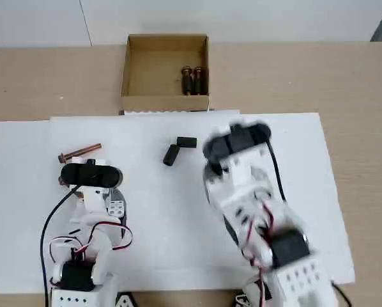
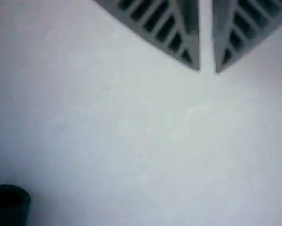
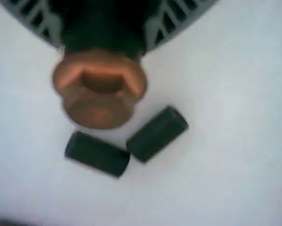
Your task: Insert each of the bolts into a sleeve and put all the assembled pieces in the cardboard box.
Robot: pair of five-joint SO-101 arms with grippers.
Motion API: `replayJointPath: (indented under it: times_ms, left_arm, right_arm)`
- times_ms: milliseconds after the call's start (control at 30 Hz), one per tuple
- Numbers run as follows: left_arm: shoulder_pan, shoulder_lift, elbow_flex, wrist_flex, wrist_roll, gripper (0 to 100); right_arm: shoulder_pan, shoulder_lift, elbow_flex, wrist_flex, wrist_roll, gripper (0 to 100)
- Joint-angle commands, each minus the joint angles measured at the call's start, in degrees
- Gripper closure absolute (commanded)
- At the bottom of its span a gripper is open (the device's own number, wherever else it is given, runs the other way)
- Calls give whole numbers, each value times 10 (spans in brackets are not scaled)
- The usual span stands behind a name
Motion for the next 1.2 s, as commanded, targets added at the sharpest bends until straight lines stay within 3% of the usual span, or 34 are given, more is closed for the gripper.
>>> replayJointPath:
  times_ms: [0, 333, 833, 1167]
  left_arm:
    - [0, -7, -1, -3, -4, 994]
    - [1, -7, -2, -4, -5, 994]
    - [0, -7, -2, -4, -5, 994]
    - [0, -7, -2, -4, -4, 994]
  right_arm:
    - [4, 161, -147, -50, -6, 995]
    - [5, 517, -440, -118, 11, 995]
    - [5, 899, -827, -190, 249, 995]
    - [4, 1004, -882, -251, 392, 991]
